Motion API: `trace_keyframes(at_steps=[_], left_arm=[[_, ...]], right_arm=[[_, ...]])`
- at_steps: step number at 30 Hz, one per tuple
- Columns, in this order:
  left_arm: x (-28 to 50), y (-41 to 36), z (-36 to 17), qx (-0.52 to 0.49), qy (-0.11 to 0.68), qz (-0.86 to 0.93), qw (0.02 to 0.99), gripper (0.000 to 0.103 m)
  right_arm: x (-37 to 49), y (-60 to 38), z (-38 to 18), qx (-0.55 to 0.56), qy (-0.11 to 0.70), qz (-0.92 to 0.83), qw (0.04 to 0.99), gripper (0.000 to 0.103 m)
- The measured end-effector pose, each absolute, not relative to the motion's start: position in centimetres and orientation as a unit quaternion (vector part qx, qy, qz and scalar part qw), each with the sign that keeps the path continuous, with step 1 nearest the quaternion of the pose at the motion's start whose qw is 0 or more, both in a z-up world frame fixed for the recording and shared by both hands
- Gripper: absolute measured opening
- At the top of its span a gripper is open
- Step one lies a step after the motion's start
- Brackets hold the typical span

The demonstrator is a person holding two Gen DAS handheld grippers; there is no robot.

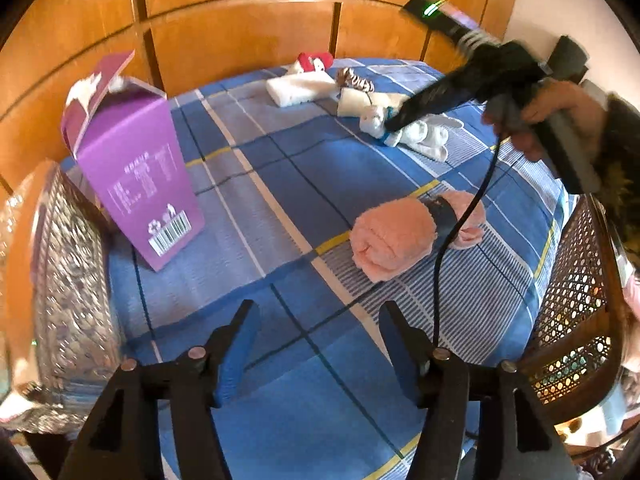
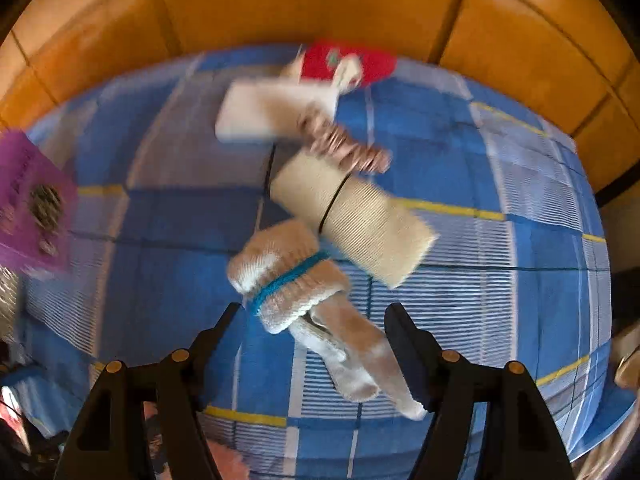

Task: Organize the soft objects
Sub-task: 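Grasp the pink fluffy towel roll with left tool while right tool grasps the white knit glove, then lift the pink towel roll toward the gold tray with left tool while right tool holds the glove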

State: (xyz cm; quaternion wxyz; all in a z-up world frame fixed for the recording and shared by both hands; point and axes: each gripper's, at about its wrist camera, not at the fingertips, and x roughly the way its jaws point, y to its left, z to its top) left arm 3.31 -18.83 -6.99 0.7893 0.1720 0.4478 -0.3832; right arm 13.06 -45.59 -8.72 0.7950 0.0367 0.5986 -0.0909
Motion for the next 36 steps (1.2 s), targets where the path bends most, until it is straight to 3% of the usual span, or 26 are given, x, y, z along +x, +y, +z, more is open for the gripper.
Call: trace_keyframes(at_steps=[2,4,10,21,26,27,29,31,36], left_arm=[[3.4,-19.1,-6.4,0.178,0.439,-0.383,0.793,0.063],[3.5,-19.6,-6.0,0.188,0.429,-0.385,0.795,0.063],[4.3,-22.4,-6.2,0.226,0.41,-0.406,0.785,0.063],[2.1,-29.2,-8.1,0.353,0.342,-0.491,0.719,0.079],[3.0,-30.7,-10.3,0.369,0.371,-0.492,0.696,0.079],[3.5,-30.6,-10.5,0.354,0.382,-0.495,0.695,0.076],[4.8,-30.2,-10.5,0.298,0.43,-0.504,0.687,0.048],[5.7,-29.8,-10.1,0.278,0.442,-0.487,0.7,0.028],[8.4,-28.7,-8.9,0.212,0.488,-0.451,0.717,0.027]], right_arm=[[13.0,-45.7,-9.9,0.049,0.613,-0.094,0.783,0.04],[11.9,-45.6,-9.6,0.061,0.603,-0.092,0.79,0.027],[7.4,-47.6,-7.1,0.121,0.564,-0.151,0.803,0.026],[6.7,-51.6,-10.1,0.232,0.567,-0.204,0.763,0.029],[6.3,-52.1,-10.3,0.249,0.554,-0.205,0.768,0.03],[6.2,-52.2,-10.4,0.25,0.553,-0.205,0.768,0.03],[6.2,-52.4,-10.4,0.247,0.554,-0.206,0.768,0.03],[6.2,-52.3,-10.2,0.241,0.555,-0.208,0.768,0.03],[6.1,-52.3,-10.2,0.237,0.556,-0.21,0.768,0.03]])
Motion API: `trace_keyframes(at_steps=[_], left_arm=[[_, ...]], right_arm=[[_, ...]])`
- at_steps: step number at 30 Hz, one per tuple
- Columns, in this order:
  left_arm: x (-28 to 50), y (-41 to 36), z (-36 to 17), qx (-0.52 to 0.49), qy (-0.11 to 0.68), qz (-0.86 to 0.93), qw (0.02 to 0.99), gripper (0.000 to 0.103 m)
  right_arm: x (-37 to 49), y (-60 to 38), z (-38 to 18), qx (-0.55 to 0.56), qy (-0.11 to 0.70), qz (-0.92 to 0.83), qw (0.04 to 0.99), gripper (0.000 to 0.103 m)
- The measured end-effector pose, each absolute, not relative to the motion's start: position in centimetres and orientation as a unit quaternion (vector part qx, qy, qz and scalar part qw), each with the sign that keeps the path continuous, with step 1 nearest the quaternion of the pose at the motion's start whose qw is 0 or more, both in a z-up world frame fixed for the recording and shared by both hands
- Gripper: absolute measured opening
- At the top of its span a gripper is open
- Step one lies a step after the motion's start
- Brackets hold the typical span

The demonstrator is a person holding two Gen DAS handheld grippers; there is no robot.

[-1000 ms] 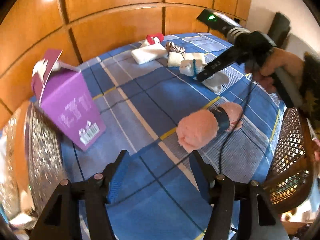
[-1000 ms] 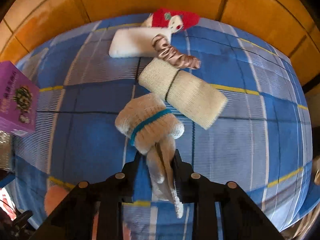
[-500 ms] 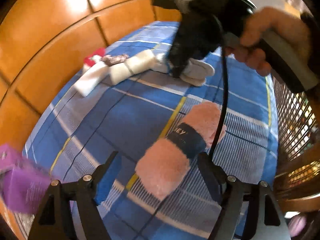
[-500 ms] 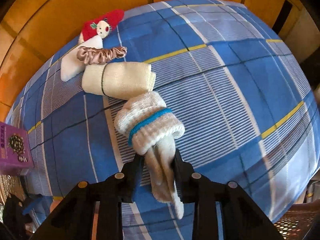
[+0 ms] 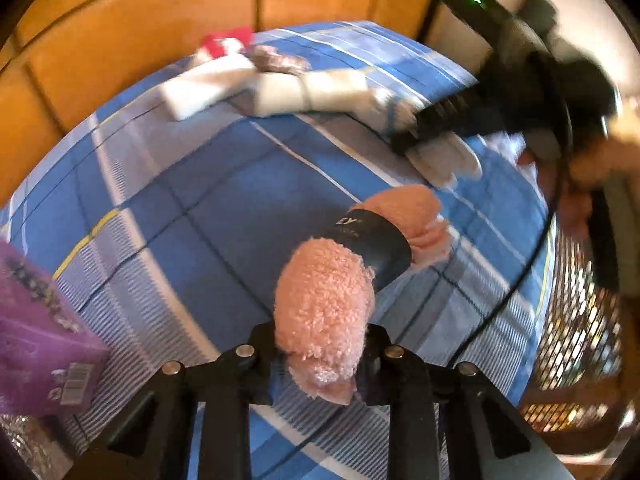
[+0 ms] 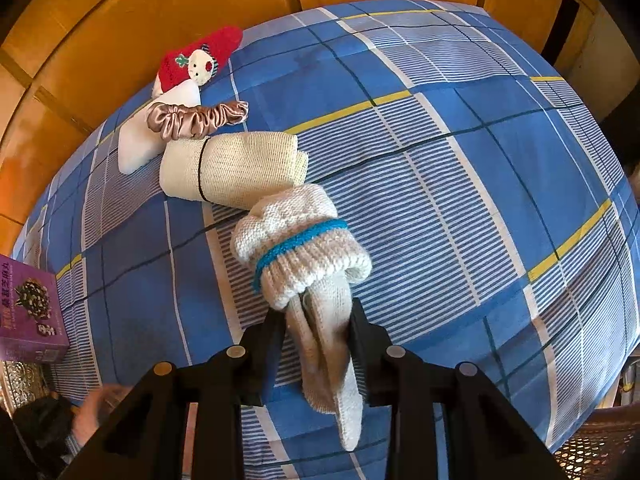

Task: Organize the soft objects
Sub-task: 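Lift the pink towel roll toward the gold tray with left tool while right tool holds the glove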

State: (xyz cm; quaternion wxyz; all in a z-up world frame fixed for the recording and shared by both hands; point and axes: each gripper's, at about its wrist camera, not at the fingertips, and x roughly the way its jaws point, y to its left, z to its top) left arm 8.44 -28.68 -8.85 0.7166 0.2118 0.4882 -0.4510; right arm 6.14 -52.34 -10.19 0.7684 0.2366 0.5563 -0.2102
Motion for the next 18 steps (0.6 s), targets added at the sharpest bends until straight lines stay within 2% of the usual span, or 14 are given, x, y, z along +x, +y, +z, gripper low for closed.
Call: trace_keyframes(at_steps=[4,9,18], left_arm=[[9.8,-28.3,-7.2,0.191,0.49,-0.423,0.738,0.026],[13.4,-27.7,-3.5,0.108,0.496,-0.387,0.77,0.026],[21.6,-24.9,6.7,0.023,0.423,-0.302,0.854,0.026]], right_arm=[[6.5,-52.1,-10.4,0.235,0.556,-0.212,0.769,0.03],[6.6,-51.9,-10.3,0.233,0.555,-0.213,0.77,0.03],[6.6,-52.0,-10.4,0.23,0.554,-0.213,0.771,0.03]])
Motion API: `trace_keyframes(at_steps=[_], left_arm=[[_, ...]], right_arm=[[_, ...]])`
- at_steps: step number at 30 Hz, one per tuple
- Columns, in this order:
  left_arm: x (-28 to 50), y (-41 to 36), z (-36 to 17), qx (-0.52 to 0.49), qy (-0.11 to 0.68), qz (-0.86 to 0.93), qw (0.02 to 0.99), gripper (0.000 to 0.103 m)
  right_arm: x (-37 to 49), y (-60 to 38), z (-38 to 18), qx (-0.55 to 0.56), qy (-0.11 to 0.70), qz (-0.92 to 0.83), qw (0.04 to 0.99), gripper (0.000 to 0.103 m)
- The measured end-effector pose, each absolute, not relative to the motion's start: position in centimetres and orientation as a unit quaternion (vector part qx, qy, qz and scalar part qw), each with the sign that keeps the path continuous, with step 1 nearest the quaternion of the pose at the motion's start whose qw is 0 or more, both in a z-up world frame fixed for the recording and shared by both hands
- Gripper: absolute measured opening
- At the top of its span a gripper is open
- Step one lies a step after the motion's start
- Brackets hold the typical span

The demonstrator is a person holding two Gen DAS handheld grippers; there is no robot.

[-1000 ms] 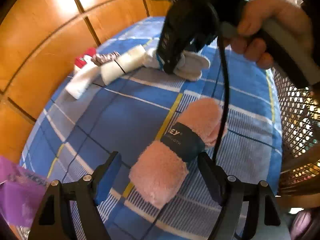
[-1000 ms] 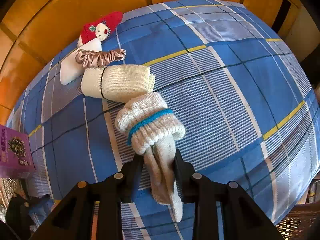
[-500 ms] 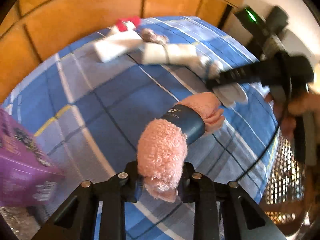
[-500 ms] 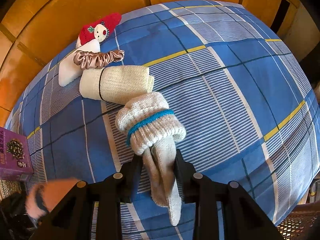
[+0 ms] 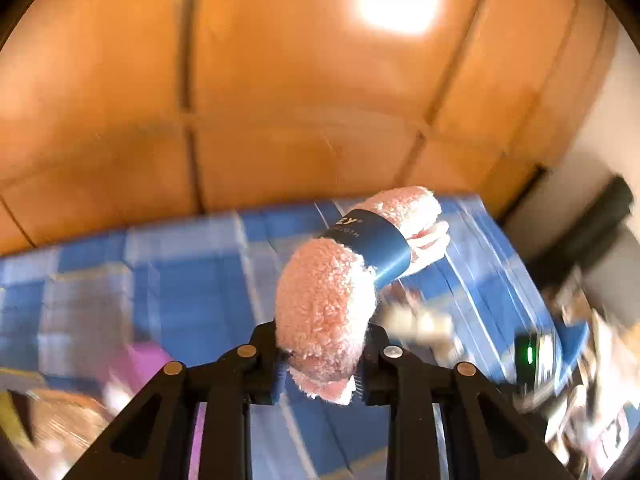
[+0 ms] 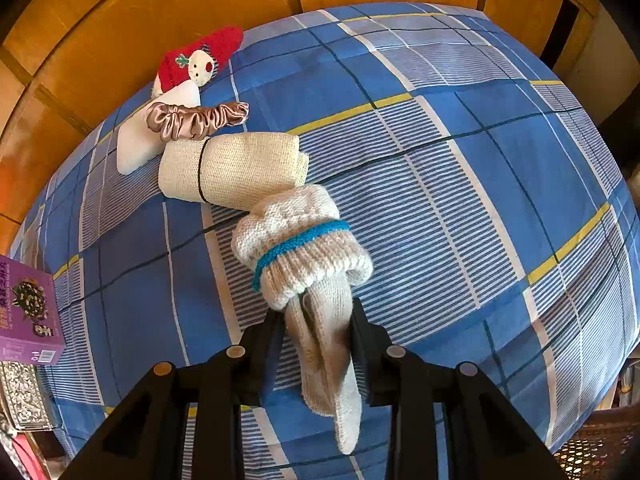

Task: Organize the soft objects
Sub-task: 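Lift the pink towel roll toward the gold tray with left tool while right tool holds the glove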

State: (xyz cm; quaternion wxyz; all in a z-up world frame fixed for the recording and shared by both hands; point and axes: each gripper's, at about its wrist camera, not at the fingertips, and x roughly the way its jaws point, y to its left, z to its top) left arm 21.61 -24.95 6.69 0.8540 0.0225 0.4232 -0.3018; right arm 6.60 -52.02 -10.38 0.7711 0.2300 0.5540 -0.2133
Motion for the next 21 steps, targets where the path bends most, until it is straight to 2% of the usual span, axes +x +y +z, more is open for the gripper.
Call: trace_keyframes(at_steps=[5,10,16,21], left_arm=[[25.6,-17.7,9.6,-0.001,0.392,-0.208,0.896,0.026],[26.8,-7.6,8.7,-0.031,0.395,-0.117,0.911,0.026],[22.6,2.3,6.4,-0.056,0.394,-0.071,0.915,0.026],[15.8,9.5,4.3,-0.085,0.385,-0.047,0.918,0.026]], right_arm=[[6.7,-52.0,-10.3,0.226,0.553,-0.214,0.773,0.03],[6.8,-52.0,-10.3,0.221,0.554,-0.214,0.774,0.03],[7.0,-51.9,-10.4,0.216,0.555,-0.215,0.774,0.03],[7.2,-51.4,-10.6,0.205,0.557,-0.219,0.775,0.03]])
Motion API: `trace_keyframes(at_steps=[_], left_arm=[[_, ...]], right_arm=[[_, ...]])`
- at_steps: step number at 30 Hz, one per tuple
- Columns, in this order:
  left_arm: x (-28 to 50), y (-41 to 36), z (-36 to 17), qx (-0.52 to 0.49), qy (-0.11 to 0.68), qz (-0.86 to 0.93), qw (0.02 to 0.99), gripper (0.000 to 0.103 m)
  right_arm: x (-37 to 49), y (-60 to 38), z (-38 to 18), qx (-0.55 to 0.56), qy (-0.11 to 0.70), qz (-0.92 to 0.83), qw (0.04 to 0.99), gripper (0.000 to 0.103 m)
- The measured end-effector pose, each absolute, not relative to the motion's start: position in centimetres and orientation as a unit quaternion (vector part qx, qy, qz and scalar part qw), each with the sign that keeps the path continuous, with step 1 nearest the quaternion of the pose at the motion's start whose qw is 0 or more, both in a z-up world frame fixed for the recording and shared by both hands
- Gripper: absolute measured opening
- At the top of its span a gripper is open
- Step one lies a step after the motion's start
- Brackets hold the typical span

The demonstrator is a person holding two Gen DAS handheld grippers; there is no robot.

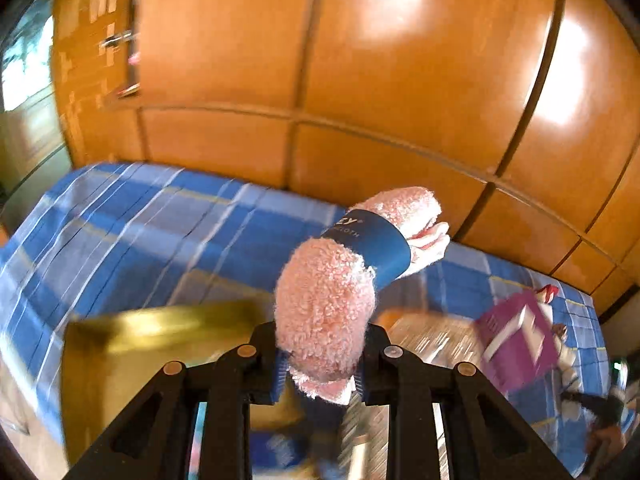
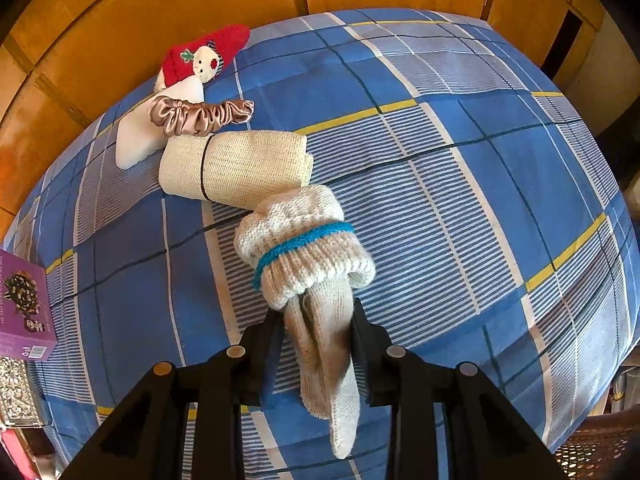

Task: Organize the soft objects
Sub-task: 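Lift the pink towel roll toward the gold tray with left tool while right tool holds the glove, then lower the pink towel roll into the gold tray and open the left tool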

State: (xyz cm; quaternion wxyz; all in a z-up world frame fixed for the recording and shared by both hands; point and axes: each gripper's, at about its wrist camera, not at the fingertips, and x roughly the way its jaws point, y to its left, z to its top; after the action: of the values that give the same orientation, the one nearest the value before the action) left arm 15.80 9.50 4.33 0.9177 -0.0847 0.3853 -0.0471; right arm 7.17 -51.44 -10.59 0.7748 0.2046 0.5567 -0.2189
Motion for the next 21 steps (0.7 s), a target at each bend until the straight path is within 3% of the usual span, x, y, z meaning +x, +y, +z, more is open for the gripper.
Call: trace_keyframes(at_steps=[15,21], left_arm=[[2.9,23.3,-4.8,-0.147,0.412,0.105,0.893,0.027],[1.4,24.3,-7.2,-0.149,0.423,0.128,0.885,0.039]], right_arm=[[8.9,-45.6,-10.9,0.045,0.565,-0.244,0.787,0.024],[8.7,-44.2,-10.7,0.057,0.561,-0.252,0.786,0.023]])
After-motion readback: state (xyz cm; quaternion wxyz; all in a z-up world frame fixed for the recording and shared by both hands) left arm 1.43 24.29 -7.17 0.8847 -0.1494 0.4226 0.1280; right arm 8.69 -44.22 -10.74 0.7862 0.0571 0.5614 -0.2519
